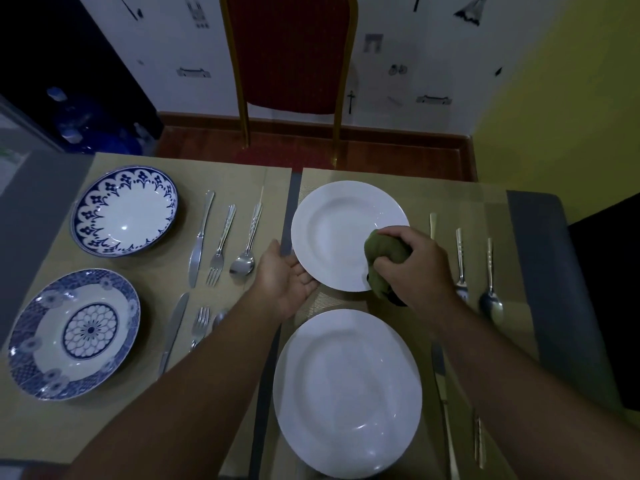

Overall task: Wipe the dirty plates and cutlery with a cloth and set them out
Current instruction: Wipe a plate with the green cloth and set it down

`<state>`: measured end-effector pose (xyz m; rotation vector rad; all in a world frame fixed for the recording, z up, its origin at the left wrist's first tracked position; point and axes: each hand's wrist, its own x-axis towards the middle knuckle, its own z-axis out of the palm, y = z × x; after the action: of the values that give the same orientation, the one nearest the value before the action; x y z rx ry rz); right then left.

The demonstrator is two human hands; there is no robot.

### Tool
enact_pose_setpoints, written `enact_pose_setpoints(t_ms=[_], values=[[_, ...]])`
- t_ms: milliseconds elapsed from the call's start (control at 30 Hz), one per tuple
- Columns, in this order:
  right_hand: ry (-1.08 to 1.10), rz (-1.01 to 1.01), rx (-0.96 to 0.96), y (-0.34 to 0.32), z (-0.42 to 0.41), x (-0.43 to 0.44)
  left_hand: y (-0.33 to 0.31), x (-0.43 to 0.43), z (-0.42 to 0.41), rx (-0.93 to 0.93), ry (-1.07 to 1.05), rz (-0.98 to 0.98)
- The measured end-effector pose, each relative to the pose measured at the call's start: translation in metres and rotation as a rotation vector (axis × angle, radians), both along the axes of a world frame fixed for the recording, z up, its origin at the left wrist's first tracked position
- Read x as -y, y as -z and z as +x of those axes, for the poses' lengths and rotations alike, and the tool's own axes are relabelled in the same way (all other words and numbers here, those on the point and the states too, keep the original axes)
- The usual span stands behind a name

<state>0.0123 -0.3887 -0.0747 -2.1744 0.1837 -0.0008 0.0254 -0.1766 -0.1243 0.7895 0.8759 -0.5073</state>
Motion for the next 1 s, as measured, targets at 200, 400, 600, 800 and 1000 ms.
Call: enact_pose_setpoints(t_ms=[200, 400, 600, 800, 1000], values=[[-0.009, -0.021, 0.008, 0.001, -0.005, -0.002, -0.015, -0.005, -0.003, -0.016, 0.009, -0.121], [0.01, 0.0, 0.026, -0.005, -0.018, 0.001, -0.04, -0.01, -0.018, 0.001, -0.071, -0.092], [0.024, 0.059, 0.066, -0.017, -0.044, 0.011, -0.061, -0.01, -0.057, 0.105, -0.035, -0.174], [0.109, 0.08, 0.083, -0.027, -0.091, 0.038, -0.081, 0.031, -0.083, 0.157, 0.103, -0.201], [0.295, 0.067, 0.056, -0.021, -0.151, 0.088, -0.086, 0.097, -0.106, 0.197, 0.321, -0.21]])
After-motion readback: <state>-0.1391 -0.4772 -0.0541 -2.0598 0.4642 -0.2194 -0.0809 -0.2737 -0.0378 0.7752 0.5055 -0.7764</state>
